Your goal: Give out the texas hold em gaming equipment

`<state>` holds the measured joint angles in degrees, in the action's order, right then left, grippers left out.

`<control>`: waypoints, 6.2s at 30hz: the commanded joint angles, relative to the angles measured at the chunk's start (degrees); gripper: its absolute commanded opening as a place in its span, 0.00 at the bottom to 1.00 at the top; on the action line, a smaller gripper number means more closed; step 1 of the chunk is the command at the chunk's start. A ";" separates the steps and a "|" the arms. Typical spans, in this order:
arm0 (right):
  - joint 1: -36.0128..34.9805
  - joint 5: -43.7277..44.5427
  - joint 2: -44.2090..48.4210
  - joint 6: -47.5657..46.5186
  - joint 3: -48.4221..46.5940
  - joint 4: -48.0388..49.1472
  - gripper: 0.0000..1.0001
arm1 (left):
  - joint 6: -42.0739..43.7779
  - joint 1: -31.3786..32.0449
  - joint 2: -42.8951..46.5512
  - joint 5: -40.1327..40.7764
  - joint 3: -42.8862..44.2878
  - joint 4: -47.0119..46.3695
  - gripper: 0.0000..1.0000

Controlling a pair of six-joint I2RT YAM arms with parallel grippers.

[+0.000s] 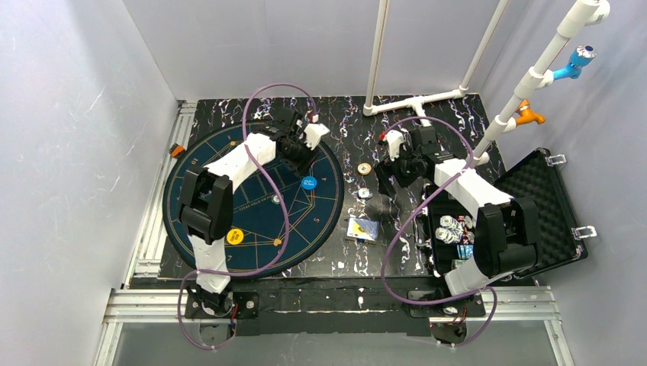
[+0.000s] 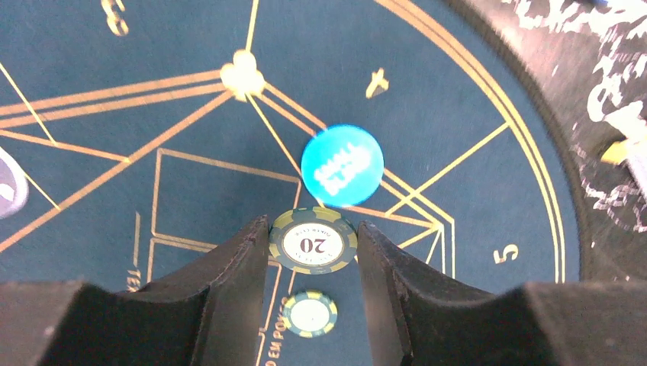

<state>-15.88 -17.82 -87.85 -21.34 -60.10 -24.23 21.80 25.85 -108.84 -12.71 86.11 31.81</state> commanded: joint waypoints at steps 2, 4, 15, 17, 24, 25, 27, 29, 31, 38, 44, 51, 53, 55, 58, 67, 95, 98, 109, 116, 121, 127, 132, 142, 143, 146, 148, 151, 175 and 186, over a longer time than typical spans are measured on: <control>1.42 0.16 2.83 -0.02 0.06 0.84 1.00 | -2.34 2.19 -4.74 -1.00 6.72 -0.75 0.34; 1.78 0.25 3.10 -0.01 0.12 0.88 1.00 | -3.14 2.66 -6.86 -0.87 9.08 -1.36 0.34; 2.17 0.82 3.81 -0.41 0.40 0.93 1.00 | -3.72 4.19 -17.61 2.14 19.21 -2.90 0.35; 2.17 0.85 3.73 -0.45 0.34 0.85 1.00 | -2.93 4.43 -19.06 2.73 20.65 -2.56 0.36; 2.17 1.29 3.99 -0.45 0.24 0.94 1.00 | -2.46 4.56 -22.28 2.15 24.74 1.34 0.68; 2.19 1.33 4.09 -0.45 0.32 0.96 1.00 | -2.63 4.56 -22.13 2.28 25.01 1.66 0.73; 2.18 1.53 4.39 -0.36 0.50 1.24 1.00 | -2.87 4.56 -20.75 2.54 25.54 2.64 0.79; 2.20 1.40 4.50 -0.35 0.48 1.29 1.00 | -2.99 4.48 -18.29 2.71 25.31 3.99 0.81; 2.26 1.23 4.53 -0.37 0.50 1.21 1.00 | -2.80 4.20 -14.09 2.32 22.91 4.70 0.81; 2.19 -0.35 4.03 -0.45 0.33 0.85 1.00 | 0.92 0.69 1.23 -0.58 8.22 8.92 0.77; 2.19 -0.98 3.53 -0.54 0.18 0.58 1.00 | 3.91 -1.24 7.47 2.99 -4.57 9.41 0.76; 2.23 -1.25 3.01 -0.61 0.15 0.32 1.00 | 4.38 -2.98 8.14 5.52 -12.05 5.67 0.73; 2.14 -1.21 3.05 -0.59 0.15 0.32 1.00 | 4.89 -2.98 7.59 6.45 -13.46 4.39 0.72; 2.19 -1.15 3.05 -0.62 0.15 0.32 1.00 | 5.14 -3.04 6.98 7.83 -14.76 2.57 0.71; 2.19 -1.03 3.02 -0.63 0.24 0.28 1.00 | 5.27 -3.08 5.80 8.39 -15.48 1.17 0.70; 2.17 -1.03 2.63 -0.56 0.15 0.32 1.00 | 4.79 -2.94 2.25 7.99 -15.80 -1.13 0.64; 2.24 -1.43 2.31 -0.72 0.23 0.14 1.00 | 5.80 -3.82 19.52 3.74 -23.23 9.45 0.24; 2.19 -1.48 2.40 -0.72 0.24 0.04 1.00 | 6.77 -5.53 22.92 3.29 -24.92 11.82 0.23; 2.17 -1.69 2.20 -0.63 0.14 0.10 1.00 | 11.16 -8.80 34.92 -0.81 -36.89 19.79 0.21; 2.23 -1.78 1.68 -0.54 0.11 0.06 1.00 | 14.75 -8.53 37.42 -1.61 -42.61 22.16 0.21; 2.18 -1.84 1.42 -0.54 0.03 0.06 1.00 | 14.77 -6.93 37.66 -1.96 -44.51 21.18 0.23; 2.21 -2.31 1.19 -0.76 0.07 -0.18 1.00 | 13.36 -5.03 35.84 0.11 -46.16 18.25 0.37; 2.17 -2.78 1.15 -1.24 0.15 -0.70 1.00 | 13.35 -4.74 36.55 0.75 -45.03 18.80 0.65; -2.54 4.14 -4.95 2.54 -6.42 0.48 0.95 | 6.32 -4.82 36.81 -4.06 -33.81 22.58 0.81; -3.49 5.48 -6.76 2.84 -8.32 -0.16 0.95 | 5.09 -4.82 36.69 -4.27 -32.50 22.44 0.82; -5.60 8.38 -12.27 4.08 -15.23 -2.41 0.93 | 2.26 -4.93 36.07 -4.16 -29.71 21.58 0.83; -6.35 9.76 -15.82 5.23 -19.14 -3.76 0.94 | 0.74 -5.00 35.83 -3.68 -28.48 20.89 0.84; -7.00 11.16 -21.25 6.79 -24.25 -5.57 0.95 | -1.24 -5.23 35.74 -3.39 -27.35 19.53 0.84; -8.07 12.68 -36.77 6.80 -35.85 -8.62 0.77 | -1.94 -5.45 37.56 -2.15 -28.09 17.69 0.85; -8.03 11.02 -38.04 5.50 -36.17 -11.33 0.39 | -1.81 -5.46 37.52 -1.71 -27.87 17.57 0.85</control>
<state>-23.64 -4.69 -124.25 -15.29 -96.14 -32.27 19.90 20.73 -72.99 -14.48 57.60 49.23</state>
